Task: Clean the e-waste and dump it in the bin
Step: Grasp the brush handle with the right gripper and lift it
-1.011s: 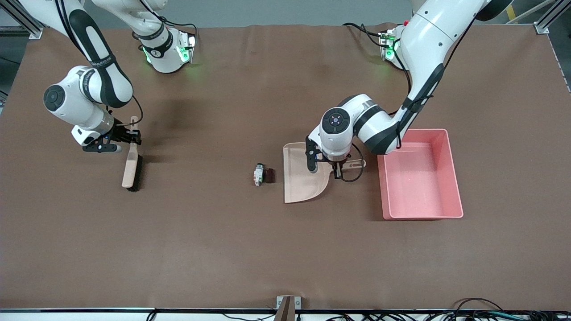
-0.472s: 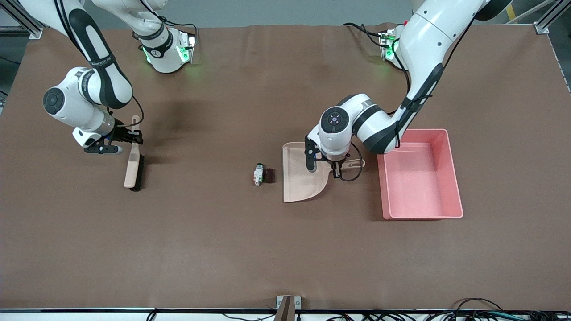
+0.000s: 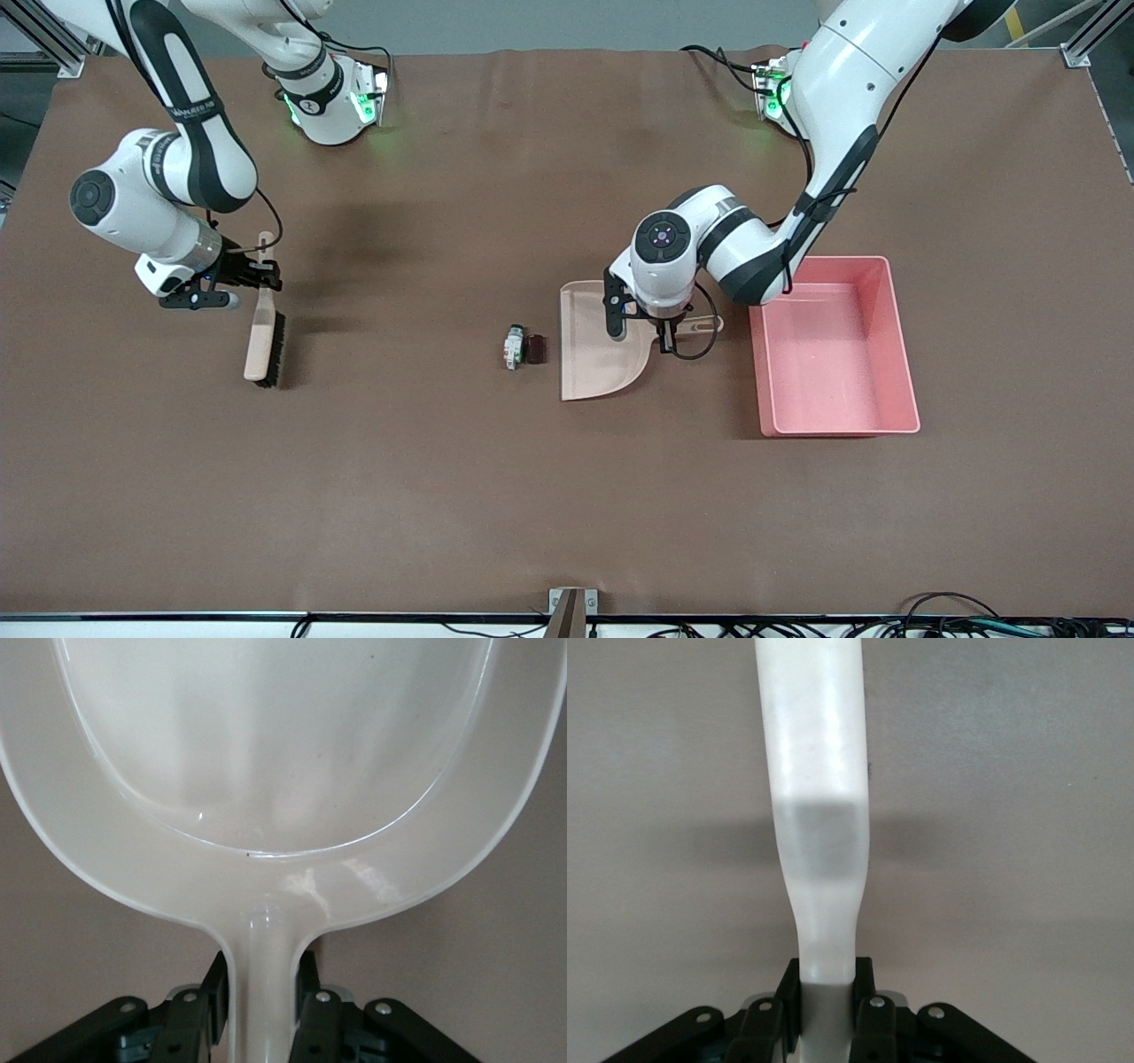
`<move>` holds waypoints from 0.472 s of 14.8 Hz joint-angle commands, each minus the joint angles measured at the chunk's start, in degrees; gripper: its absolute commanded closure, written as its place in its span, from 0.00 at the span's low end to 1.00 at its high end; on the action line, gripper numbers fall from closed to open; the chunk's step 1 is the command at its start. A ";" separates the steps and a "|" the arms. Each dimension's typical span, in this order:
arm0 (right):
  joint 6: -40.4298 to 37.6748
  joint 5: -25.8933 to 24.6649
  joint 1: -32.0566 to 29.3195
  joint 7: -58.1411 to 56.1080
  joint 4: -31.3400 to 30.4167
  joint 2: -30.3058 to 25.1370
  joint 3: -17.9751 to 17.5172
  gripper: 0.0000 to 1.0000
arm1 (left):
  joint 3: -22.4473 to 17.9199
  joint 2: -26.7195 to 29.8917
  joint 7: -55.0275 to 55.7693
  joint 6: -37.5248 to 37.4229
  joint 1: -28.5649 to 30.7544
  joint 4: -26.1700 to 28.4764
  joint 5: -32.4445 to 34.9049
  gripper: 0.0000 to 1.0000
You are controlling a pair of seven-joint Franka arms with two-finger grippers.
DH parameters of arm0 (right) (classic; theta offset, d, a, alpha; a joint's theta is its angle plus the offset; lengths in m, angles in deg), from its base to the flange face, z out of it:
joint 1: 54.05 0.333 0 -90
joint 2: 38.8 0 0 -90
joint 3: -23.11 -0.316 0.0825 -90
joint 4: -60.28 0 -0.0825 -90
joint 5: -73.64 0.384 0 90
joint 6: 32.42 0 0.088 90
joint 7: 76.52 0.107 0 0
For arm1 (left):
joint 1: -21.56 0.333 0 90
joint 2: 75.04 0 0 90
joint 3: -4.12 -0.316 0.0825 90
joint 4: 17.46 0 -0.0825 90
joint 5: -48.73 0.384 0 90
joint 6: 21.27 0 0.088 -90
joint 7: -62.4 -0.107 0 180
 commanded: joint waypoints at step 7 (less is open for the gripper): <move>-2.04 1.22 16.02 19.75 2.66 -4.04 -0.03 1.00 | 0.16 0.28 -0.91 -0.17 -0.15 -0.37 1.17 0.67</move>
